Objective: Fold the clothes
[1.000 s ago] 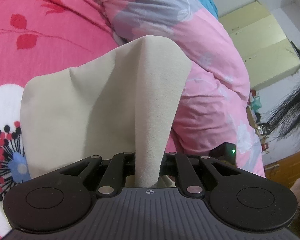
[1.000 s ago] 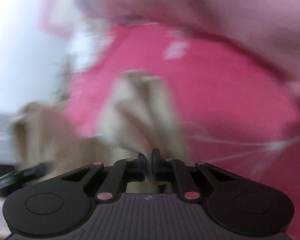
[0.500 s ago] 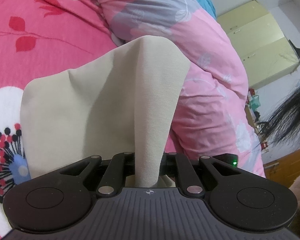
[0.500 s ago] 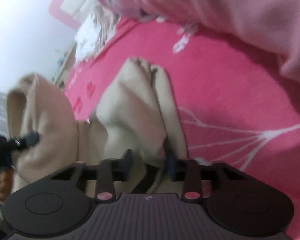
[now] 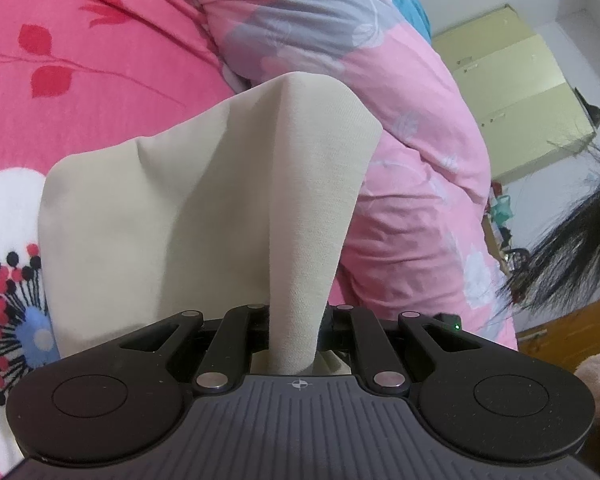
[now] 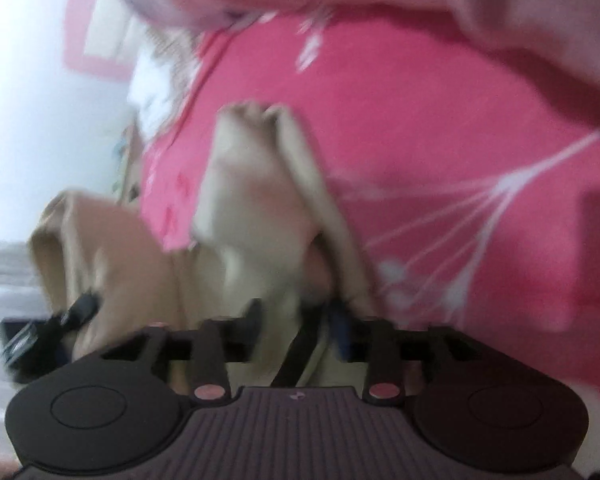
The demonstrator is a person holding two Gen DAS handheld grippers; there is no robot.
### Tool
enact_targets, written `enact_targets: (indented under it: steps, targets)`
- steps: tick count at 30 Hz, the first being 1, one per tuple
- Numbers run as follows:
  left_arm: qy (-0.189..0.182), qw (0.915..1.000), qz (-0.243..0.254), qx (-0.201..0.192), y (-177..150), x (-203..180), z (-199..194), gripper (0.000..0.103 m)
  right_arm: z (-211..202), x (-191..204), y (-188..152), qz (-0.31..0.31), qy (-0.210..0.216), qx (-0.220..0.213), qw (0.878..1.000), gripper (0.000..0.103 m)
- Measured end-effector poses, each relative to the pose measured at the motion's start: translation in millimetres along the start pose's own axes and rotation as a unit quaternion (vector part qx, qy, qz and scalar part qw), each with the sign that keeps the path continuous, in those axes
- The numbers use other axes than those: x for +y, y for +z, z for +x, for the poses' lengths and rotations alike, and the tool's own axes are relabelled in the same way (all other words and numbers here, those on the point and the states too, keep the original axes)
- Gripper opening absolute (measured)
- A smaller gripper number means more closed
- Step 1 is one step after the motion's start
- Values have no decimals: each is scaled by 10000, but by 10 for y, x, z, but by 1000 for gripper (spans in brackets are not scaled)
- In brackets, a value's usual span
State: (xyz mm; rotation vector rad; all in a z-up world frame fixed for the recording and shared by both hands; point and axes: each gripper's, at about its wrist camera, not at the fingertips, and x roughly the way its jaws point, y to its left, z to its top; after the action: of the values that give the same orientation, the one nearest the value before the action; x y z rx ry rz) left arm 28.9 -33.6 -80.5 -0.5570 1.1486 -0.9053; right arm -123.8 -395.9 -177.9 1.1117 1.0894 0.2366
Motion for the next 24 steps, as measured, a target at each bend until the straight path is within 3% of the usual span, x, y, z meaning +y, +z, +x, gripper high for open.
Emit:
enact_targets:
  steps: [5, 7, 9, 11, 15, 19, 22, 24]
  targets:
    - [-2, 10000, 25, 21, -3, 1, 24, 9, 131, -21, -138, -104, 0, 443, 9990, 54]
    - [10, 10000, 27, 29, -1, -3, 31, 9, 221, -19, -152, -72, 16, 545, 9985, 47]
    - [23, 10000, 35, 29, 0, -8, 31, 9, 254, 3, -171, -177, -101, 538, 9983, 17]
    - [26, 10000, 24, 17, -1, -6, 22, 9, 175, 38, -200, -329, -112, 442, 9984, 7]
    - [-3, 10000, -8, 6, -6, 16, 24, 9, -13, 100, -263, -630, -209, 332, 9972, 6]
    - [25, 10000, -4, 33, -1, 18, 63, 9, 17, 51, -320, -872, -855, 529, 9911, 0]
    - [0, 10000, 22, 32, -1, 27, 50, 9, -94, 145, -348, -1467, -945, 556, 9831, 5]
    - [-23, 10000, 2, 26, 1, 40, 46, 9, -200, 353, -398, -2276, -733, 423, 9701, 5]
